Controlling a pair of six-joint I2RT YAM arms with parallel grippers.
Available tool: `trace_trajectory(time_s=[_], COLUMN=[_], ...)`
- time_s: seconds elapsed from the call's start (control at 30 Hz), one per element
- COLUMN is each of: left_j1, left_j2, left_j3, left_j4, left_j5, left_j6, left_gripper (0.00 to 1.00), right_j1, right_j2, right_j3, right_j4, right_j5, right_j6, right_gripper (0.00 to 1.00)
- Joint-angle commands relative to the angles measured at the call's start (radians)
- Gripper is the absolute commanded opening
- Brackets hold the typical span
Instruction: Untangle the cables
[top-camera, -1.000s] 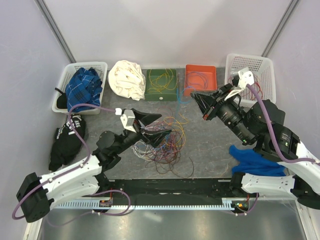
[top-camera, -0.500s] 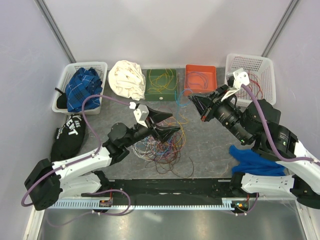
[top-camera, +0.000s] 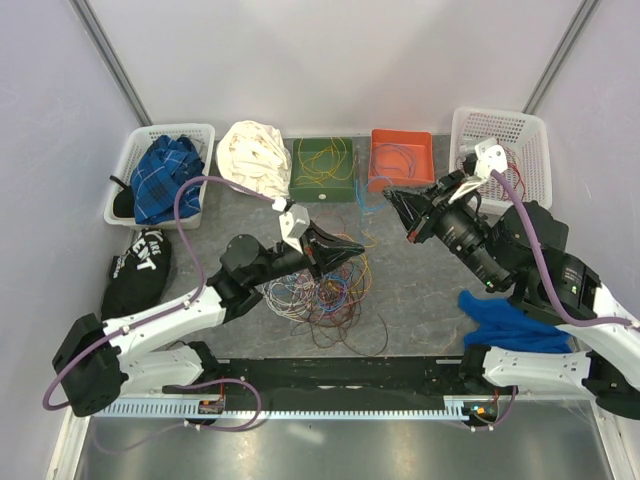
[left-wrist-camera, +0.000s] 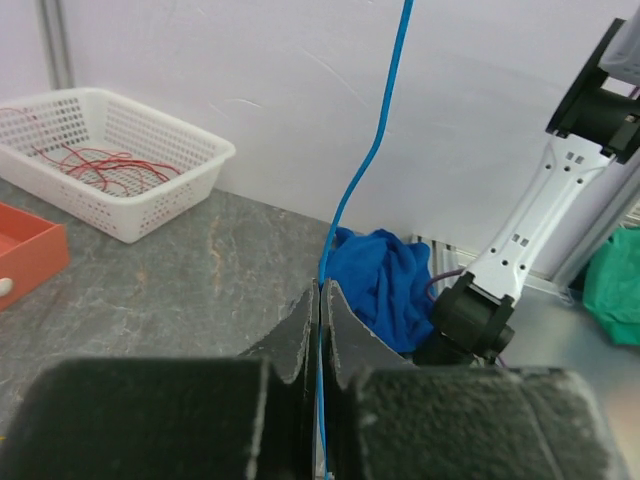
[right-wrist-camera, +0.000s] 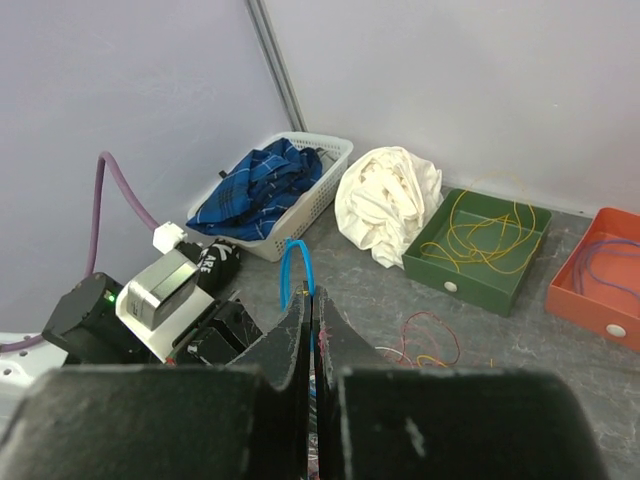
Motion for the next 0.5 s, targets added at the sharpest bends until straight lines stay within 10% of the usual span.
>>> trace_trajectory(time_s=[0.0, 0.1, 0.17, 0.27, 0.47], left_j1=[-0.005, -0.004, -0.004, -0.004, -0.004], left_j2=[-0.002, -0.002, -0.001, 0.007, 0.045], left_j3=[0.140, 0.293, 0.426, 0.591, 0.845], left_j4=[-0.206, -0.394, -0.547, -0.664, -0.817], left_j5=[0.069, 0.000, -0.083, -0.155, -0.212], left_j6=[0.000, 0.036, 0.048, 0.063, 0.076], left_gripper=[0.02, 0.02, 0.02, 0.02, 0.02], right_j1=[0.005, 0.005, 0.005, 0.005, 0.005], right_j2=[-0.052, -0.099, -0.142, -0.193, -0.259], right_j3=[-0.032, -0.074, -0.129, -0.209, -0.345], right_j4=[0.009, 0.016, 0.027, 0.038, 0.064], right_j5=[0.046, 0.063, 0.078, 0.106, 0.098], right_j6=[-0.012, -0.007, 0.000, 0.022, 0.048], right_gripper=[0.00, 0.11, 0.47, 0.75, 0.82])
